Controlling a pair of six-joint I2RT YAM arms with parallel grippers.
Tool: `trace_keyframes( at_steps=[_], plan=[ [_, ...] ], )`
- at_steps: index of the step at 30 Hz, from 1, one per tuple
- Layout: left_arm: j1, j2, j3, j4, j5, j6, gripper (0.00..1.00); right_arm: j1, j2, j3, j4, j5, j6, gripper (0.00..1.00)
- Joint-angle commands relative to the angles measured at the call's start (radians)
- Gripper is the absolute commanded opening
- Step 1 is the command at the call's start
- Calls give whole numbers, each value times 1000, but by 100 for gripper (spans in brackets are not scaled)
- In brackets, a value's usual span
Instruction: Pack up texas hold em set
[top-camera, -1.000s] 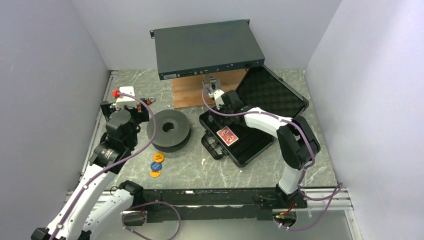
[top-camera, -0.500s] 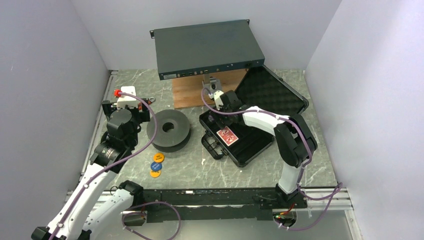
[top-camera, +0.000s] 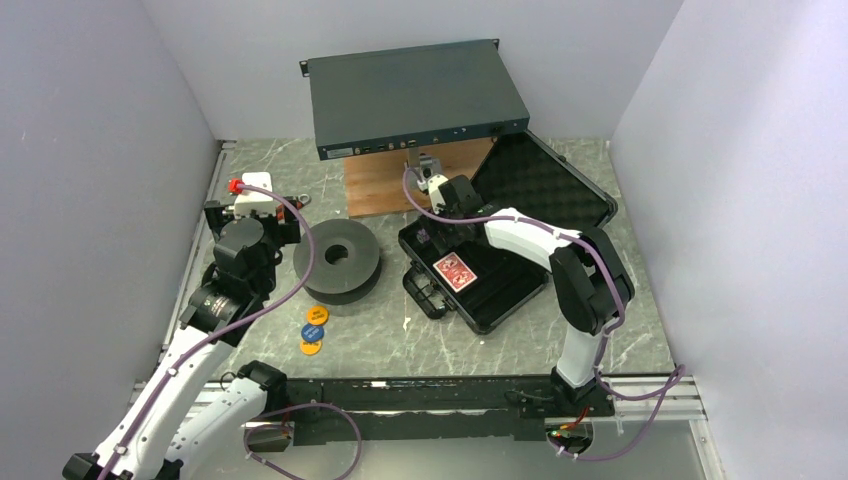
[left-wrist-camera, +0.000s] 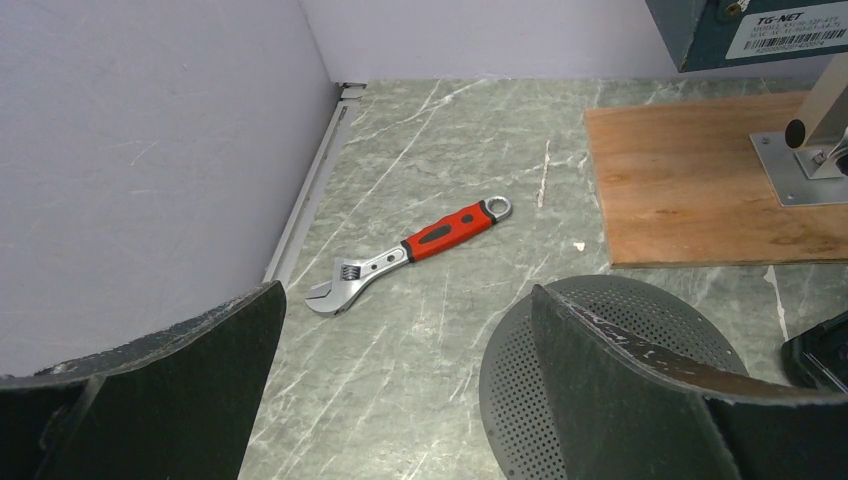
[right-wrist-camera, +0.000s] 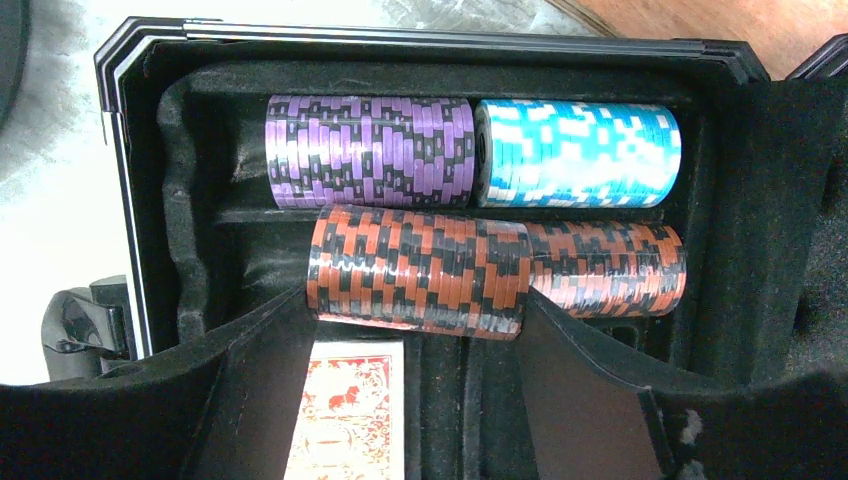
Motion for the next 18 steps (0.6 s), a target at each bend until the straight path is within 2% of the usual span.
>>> trace_keyframes(
  at_steps=[1,6,7,8,9,18],
  plan=[
    [4,-4,29,13,7,4,99,-12,-53,57,61,53,18,72],
    [4,-7,30,11,10,4,99,-12,-57,57,57,39,23,77],
    [4,-8,30,11,11,3,99,-12,-56,57,56,34,25,82],
    [4,-10,30,11,11,4,99,-12,-55,58,55,32,27,91],
    [4,-10,30,10,12,3,99,-12,-53,59,51,31,30,94],
    [4,-12,31,11,16,3,99,8,-102,69,24,10,69,93]
  ],
)
